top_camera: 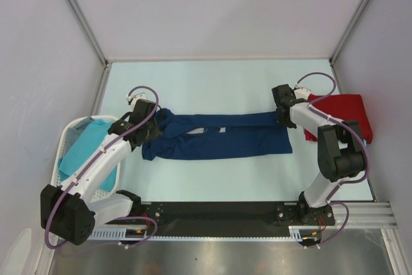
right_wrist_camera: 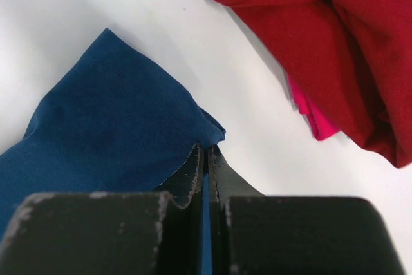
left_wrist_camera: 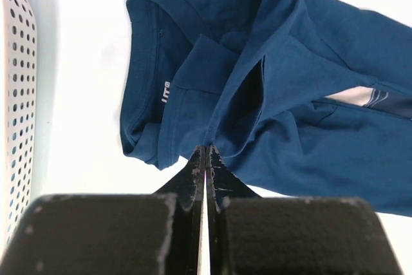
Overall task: Fold and stack the t-shirts
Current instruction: Fold the other side of the tshirt into a rectangle
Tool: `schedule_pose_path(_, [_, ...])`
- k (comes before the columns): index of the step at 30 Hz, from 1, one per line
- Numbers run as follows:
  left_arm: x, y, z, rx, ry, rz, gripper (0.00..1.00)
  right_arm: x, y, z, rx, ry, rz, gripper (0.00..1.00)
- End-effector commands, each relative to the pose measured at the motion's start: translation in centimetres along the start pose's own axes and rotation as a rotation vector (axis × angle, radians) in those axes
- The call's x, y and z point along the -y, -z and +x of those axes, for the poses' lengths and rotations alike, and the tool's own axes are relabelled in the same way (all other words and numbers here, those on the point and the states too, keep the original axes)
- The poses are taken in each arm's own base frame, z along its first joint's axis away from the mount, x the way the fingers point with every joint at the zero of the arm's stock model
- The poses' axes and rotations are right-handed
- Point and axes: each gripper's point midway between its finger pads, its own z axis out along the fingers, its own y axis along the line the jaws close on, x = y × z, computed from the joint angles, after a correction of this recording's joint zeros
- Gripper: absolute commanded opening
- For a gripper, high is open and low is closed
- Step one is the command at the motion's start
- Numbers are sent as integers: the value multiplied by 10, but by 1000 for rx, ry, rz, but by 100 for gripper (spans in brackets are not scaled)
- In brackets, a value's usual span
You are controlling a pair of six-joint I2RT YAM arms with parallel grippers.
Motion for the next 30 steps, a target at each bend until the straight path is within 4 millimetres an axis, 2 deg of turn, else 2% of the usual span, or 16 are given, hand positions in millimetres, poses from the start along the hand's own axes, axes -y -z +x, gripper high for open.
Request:
schedule_pose_path(1, [5, 18, -22, 95, 39, 20, 0, 6, 16, -27, 103, -75, -2, 0])
schedule_pose_path(7, [8, 22, -38, 128, 30, 9, 0, 1, 25, -38, 132, -100, -43, 0])
schedule_pose_path(11, [11, 8, -34, 93, 9, -14, 0, -6, 21, -41, 116, -93, -53, 0])
schedule_pose_path(15, [24, -5, -44, 102, 8, -2, 0, -16, 13, -51, 110, -111, -62, 0])
schedule_pose_path(16, [26, -9, -47, 104, 5, -6, 0, -26, 15, -65, 127, -130, -83, 0])
schedule_pose_path(19, [34, -22, -65, 107, 6, -20, 0, -45, 10, -80, 133, -127, -102, 0])
schedule_pose_path(20, [36, -25, -72, 116, 13, -20, 0, -59, 12, -95, 154, -134, -123, 0])
schedule_pose_path(22, [39, -34, -85, 112, 33, -19, 0, -69, 13, -106, 161, -125, -131, 0])
schedule_pose_path(23, [41, -37, -90, 121, 34, -17, 0, -79, 19, -126, 192, -140, -153, 0])
schedule_pose_path(24, [45, -35, -102, 139, 43, -9, 0, -85, 12, -124, 182, -125, -147, 0])
schedule_pose_path(26, [44, -48, -105, 113, 45, -32, 0, -94, 10, -131, 183, -109, -150, 0])
schedule_pose_path(27, [48, -48, -115, 126, 54, -28, 0, -101, 7, -137, 188, -110, -153, 0])
schedule_pose_path(28, [45, -58, -114, 101, 53, -46, 0, -103, 6, -139, 189, -101, -153, 0])
schedule_pose_path(30, [47, -62, -122, 105, 66, -48, 0, -108, 4, -146, 197, -101, -159, 0])
